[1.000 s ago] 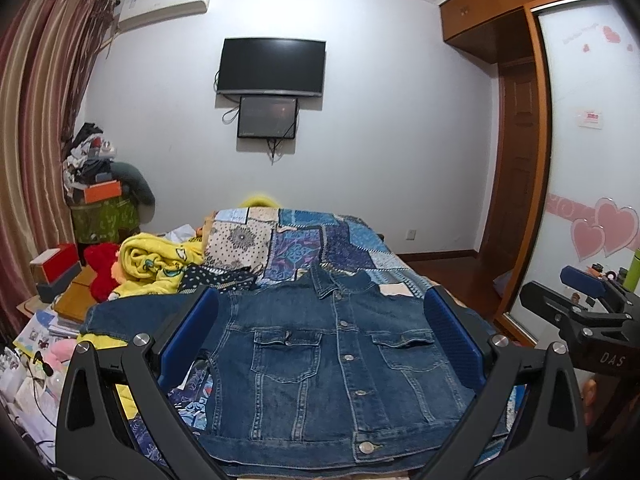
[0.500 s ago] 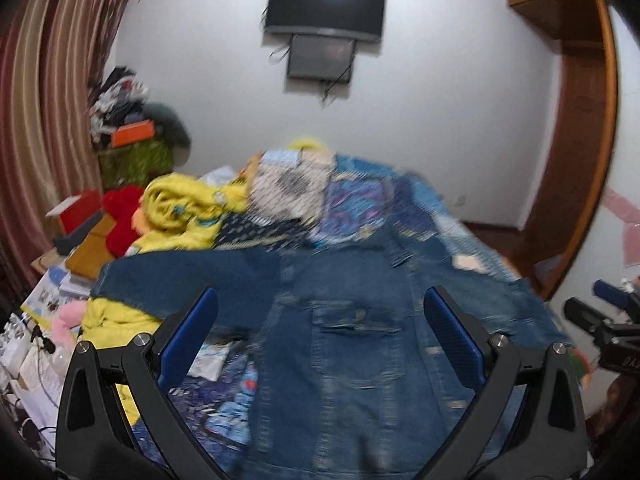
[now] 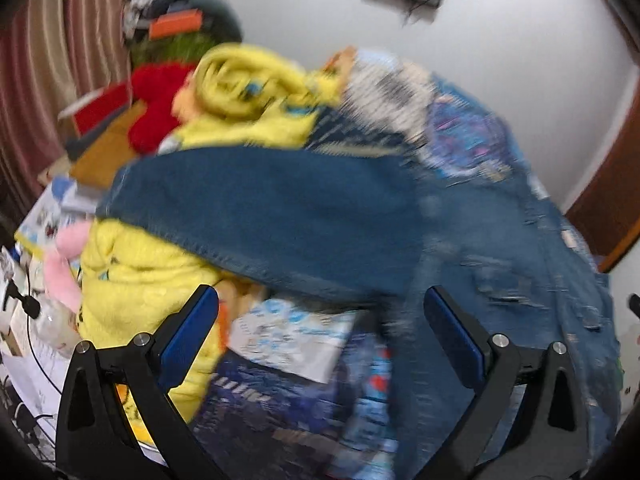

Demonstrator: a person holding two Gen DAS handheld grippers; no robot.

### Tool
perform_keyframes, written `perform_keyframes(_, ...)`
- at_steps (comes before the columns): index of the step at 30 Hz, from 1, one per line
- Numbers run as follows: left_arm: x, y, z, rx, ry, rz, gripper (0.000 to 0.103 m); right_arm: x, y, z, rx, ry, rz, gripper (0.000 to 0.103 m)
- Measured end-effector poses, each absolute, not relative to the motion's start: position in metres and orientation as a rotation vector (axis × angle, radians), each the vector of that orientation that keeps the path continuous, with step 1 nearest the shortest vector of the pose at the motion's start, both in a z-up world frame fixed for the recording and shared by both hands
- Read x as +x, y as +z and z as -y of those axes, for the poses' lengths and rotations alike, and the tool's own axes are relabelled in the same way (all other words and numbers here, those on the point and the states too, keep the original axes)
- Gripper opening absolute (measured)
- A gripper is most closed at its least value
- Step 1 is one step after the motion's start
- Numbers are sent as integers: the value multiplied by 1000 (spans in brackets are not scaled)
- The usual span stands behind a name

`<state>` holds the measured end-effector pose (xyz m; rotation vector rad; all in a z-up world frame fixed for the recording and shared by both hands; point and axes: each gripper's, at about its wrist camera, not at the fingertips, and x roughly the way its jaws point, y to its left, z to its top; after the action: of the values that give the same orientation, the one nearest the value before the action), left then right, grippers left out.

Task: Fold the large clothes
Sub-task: 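Lower the left gripper onto the jacket sleeve and close on its cuff, then lift the sleeve cuff with the left gripper and carry it across the jacket front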

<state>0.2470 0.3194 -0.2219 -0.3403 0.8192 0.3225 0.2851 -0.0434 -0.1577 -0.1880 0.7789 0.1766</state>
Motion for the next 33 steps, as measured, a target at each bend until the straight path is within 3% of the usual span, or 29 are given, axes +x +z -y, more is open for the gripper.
perform_keyframes(4,264,-261,-357,-456,306,-893,101,295,-171,38,-220,155,-820,103)
perform_keyframes(13,285,-310,-405,-838,190,-907,68,301,-187,27,-294,140,-882,103)
perform_keyframes(16,295,-311,-408,-844,194,-903,53,302,-187,27,-288,146,-892,103)
perform_keyframes(21,306,-293,-394,-643,280,-940,19,301,-187,25,-277,161,-907,103)
perform_keyframes(24,305,-268,-383,-525,323,-904,14,298,-184,25,-271,177,-902,103)
perform_keyframes(33,331,-181,-326,-224,342,-758,12,288,-175,33,-226,210,-895,103)
